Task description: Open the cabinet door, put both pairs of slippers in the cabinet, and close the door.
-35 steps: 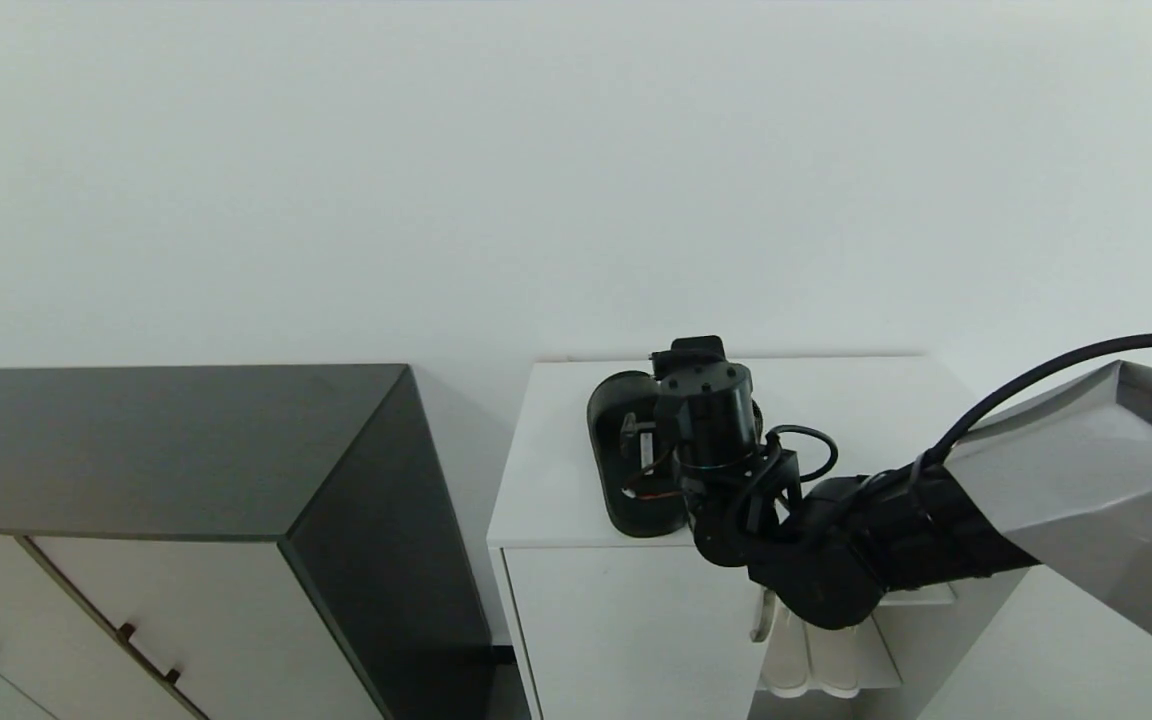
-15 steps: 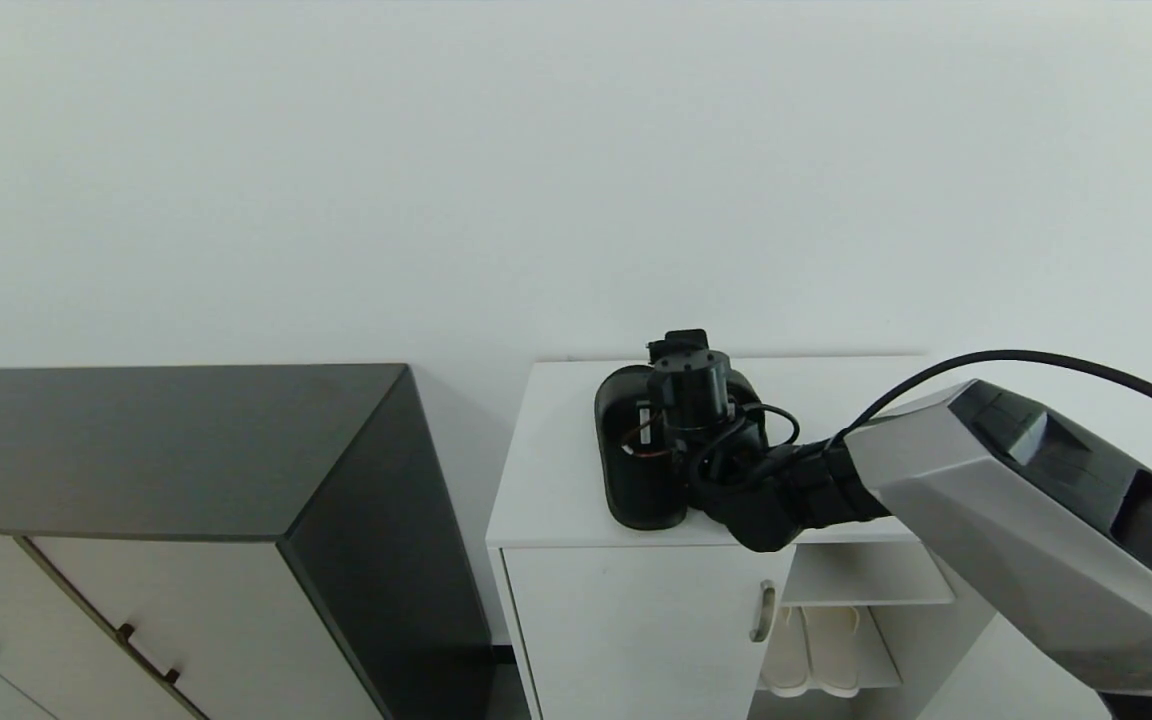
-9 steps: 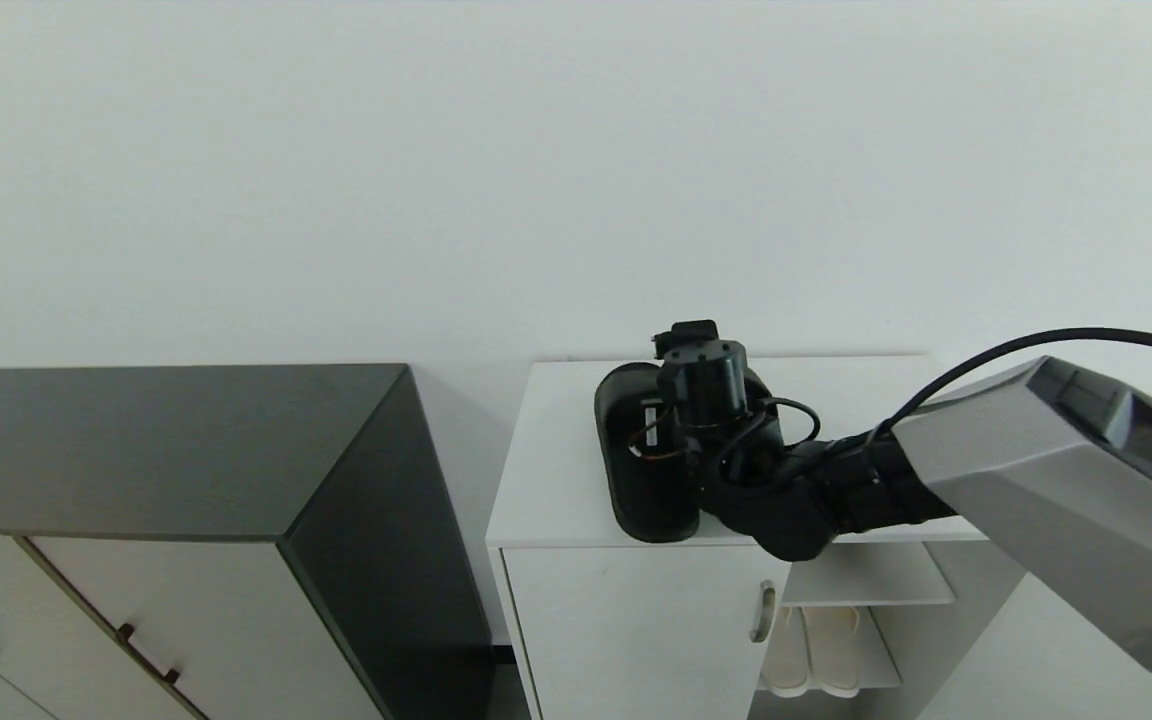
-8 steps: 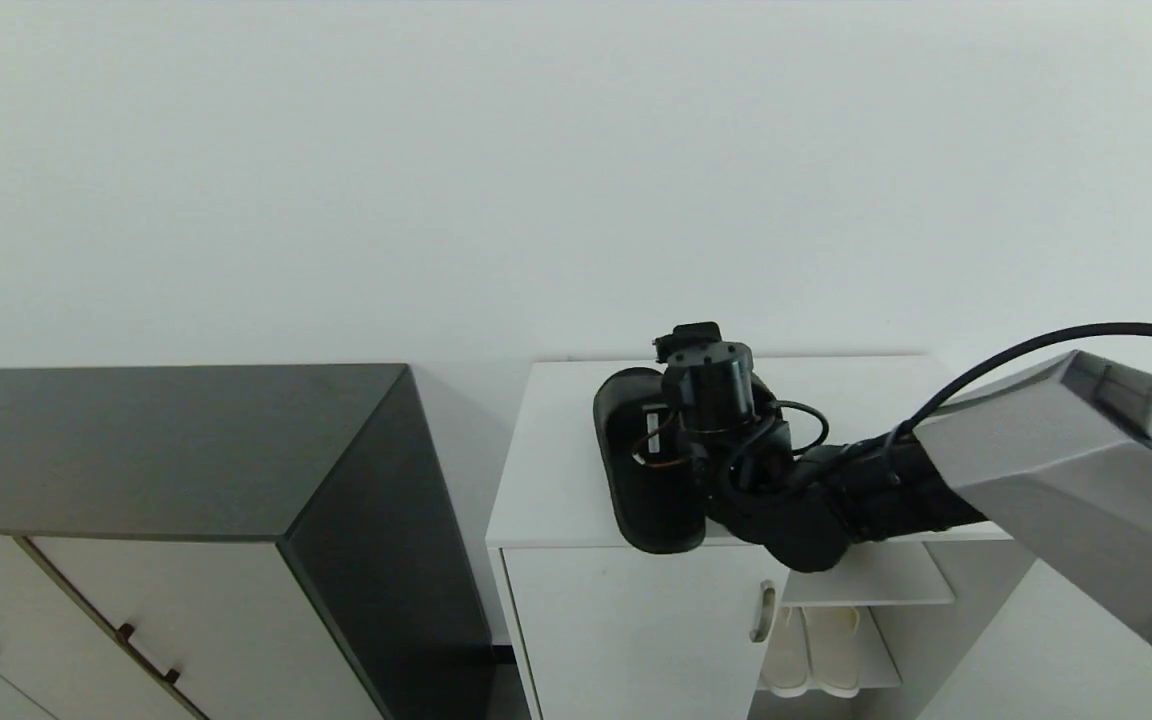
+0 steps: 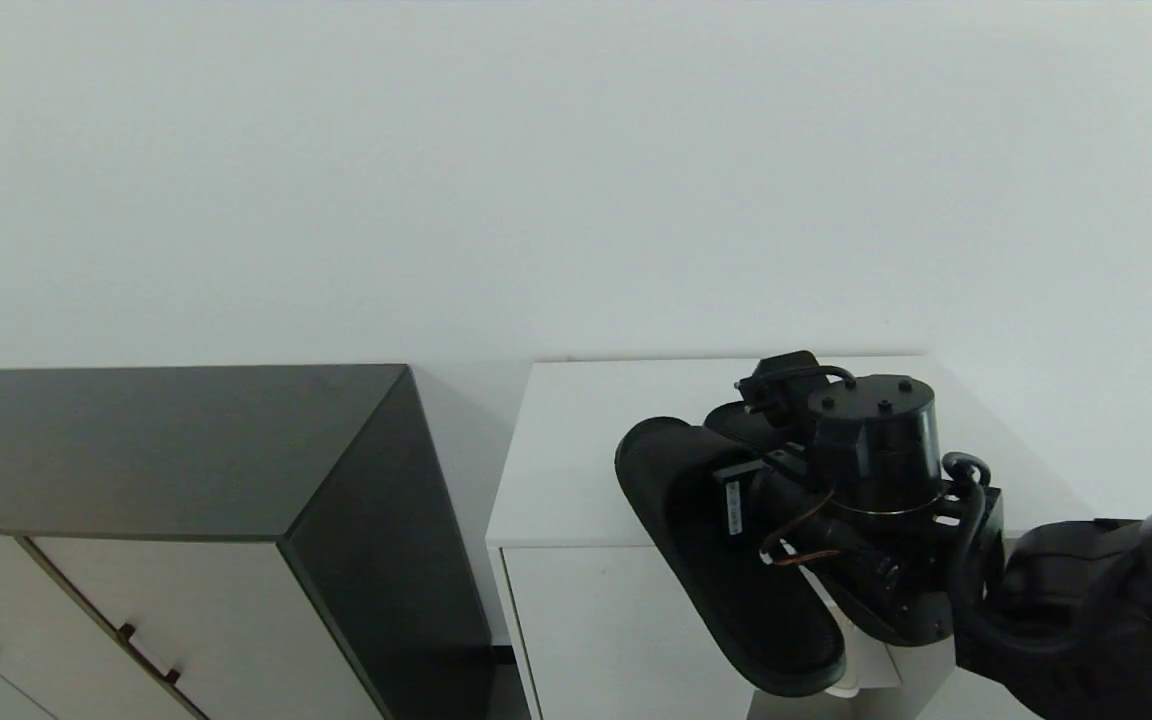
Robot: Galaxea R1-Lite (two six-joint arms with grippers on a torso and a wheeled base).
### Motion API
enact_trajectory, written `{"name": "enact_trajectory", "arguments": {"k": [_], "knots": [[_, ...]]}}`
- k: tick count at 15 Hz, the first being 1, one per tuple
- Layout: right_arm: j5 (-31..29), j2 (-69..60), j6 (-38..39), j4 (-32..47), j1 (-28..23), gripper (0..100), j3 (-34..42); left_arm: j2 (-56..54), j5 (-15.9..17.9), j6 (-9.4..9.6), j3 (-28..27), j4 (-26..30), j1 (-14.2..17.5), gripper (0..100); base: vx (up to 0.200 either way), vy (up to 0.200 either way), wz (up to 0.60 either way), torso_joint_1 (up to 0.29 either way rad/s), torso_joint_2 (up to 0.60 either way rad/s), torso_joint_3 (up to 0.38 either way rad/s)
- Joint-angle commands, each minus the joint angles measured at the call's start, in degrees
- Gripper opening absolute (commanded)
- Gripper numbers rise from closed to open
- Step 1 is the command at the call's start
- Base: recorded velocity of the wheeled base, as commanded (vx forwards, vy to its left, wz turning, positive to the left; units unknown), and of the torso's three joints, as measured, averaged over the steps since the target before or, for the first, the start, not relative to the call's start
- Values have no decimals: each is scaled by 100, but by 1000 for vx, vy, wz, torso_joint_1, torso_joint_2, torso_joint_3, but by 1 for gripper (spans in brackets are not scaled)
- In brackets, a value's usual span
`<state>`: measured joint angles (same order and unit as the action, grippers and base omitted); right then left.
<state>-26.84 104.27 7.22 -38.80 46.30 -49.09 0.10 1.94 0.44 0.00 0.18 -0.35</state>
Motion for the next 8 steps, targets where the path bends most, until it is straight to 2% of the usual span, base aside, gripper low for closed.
{"name": "enact_trajectory", "arguments": {"k": [1,3,8], "knots": [[-5,-258,8,-5,11,0,110,8,0,0,0,-1,0,0,0,0,0,0,0,0],[-14,-258,8,-13,2,0,172,8,17,9,0,-1,0,0,0,0,0,0,0,0],[4,-240,-10,-13,2,0,198,8,26,9,0,-1,0,0,-200,0,0,8,4,3]]}}
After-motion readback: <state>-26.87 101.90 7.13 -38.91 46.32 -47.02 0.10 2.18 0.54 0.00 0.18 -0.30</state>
